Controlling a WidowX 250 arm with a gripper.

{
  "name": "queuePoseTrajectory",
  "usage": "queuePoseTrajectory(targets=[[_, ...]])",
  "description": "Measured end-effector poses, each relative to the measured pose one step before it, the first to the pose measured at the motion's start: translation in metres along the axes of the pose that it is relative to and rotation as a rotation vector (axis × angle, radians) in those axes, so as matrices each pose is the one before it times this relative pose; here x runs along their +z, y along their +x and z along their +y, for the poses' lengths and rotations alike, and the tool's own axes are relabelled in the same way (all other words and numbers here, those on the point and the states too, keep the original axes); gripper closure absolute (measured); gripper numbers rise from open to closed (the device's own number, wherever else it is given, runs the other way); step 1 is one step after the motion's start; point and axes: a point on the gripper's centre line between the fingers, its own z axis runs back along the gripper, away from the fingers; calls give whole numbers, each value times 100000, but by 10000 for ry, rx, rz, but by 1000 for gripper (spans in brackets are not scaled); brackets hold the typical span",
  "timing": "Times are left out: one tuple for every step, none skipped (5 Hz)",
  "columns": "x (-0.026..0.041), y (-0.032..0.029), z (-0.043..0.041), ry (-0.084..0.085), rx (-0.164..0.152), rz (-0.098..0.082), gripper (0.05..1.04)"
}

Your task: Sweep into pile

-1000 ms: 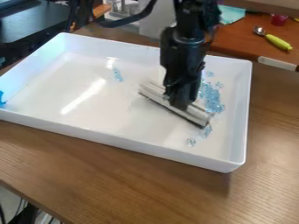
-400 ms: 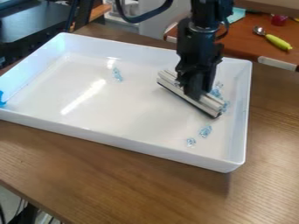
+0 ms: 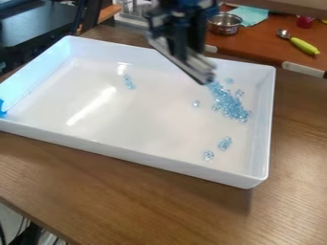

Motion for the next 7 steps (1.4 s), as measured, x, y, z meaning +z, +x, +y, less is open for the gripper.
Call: queuePoseTrajectory(targets=[[630, 3141, 4043, 1399, -1266, 391, 748], [-1548, 3664, 2410, 608, -616, -290, 748], [-2339, 1571, 1389, 535, -1175, -833, 748], [-1537, 1133, 656, 351, -951, -427, 748], [-1302, 237, -161, 203, -476, 54, 748], [-1775, -548, -786, 267, -497, 734, 748], [31, 371, -803, -97, -18, 570, 748]])
